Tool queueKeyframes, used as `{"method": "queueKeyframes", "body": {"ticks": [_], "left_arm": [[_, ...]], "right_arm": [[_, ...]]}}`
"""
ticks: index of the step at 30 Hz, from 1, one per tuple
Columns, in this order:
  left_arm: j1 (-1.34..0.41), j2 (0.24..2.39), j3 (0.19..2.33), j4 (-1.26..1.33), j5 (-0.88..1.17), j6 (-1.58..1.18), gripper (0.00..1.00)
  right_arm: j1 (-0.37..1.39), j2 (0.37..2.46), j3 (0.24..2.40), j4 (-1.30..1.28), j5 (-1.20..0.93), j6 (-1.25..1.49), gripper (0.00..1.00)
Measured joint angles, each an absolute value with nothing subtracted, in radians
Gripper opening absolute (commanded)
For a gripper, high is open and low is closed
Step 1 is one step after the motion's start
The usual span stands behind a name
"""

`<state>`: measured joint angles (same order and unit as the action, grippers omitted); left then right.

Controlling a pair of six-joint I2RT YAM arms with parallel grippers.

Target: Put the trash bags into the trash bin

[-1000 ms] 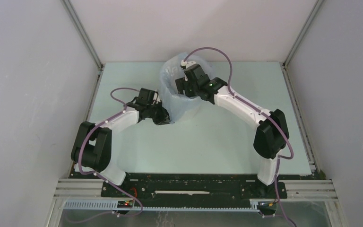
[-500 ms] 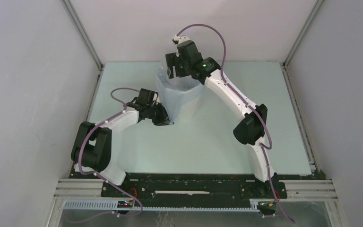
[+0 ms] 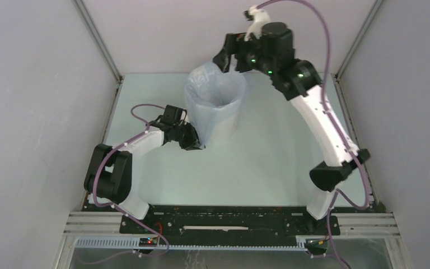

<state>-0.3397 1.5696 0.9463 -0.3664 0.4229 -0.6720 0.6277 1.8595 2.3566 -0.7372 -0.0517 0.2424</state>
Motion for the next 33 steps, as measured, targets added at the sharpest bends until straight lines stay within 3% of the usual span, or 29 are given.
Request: {"method": "queueKeyframes", "body": {"ticks": [5,8,12,17,20,26,33], "left_arm": [[-0.32,1.564,0.947,-0.388,0.423,-0.668,0.36],[-0.301,1.541,0.947,-0.408,0.424,-0.66,0.49],[-0.271,1.474,0.949,-0.426,0.427,-0.65,0.65],[-0.252,1.38,0.957,-0.429,0.441,-0.647,0.72],[-0.244,1.338,0.957,-0.428,0.449,-0.652,0.7],[-0.187,1.316,0.956,-0.388,0.458,-0.682,0.55],[-0.159,1.444,0.96,-0.34,0.456,-0.706,0.42]], "right_arm": [[0.503,1.67,2.197,-0.682,-0.124,0.302,0.93],[0.382,1.634,2.104,-0.638,-0.196,0.376,0.92],[0.232,1.691,1.984,-0.574,-0.32,0.505,0.9],[0.123,1.859,1.82,-0.435,-0.489,0.693,0.87],[0.104,1.952,1.737,-0.347,-0.569,0.809,0.86],[0.117,2.069,1.677,-0.17,-0.684,1.009,0.78],[0.145,2.084,1.554,0.053,-0.723,1.187,0.34]]}}
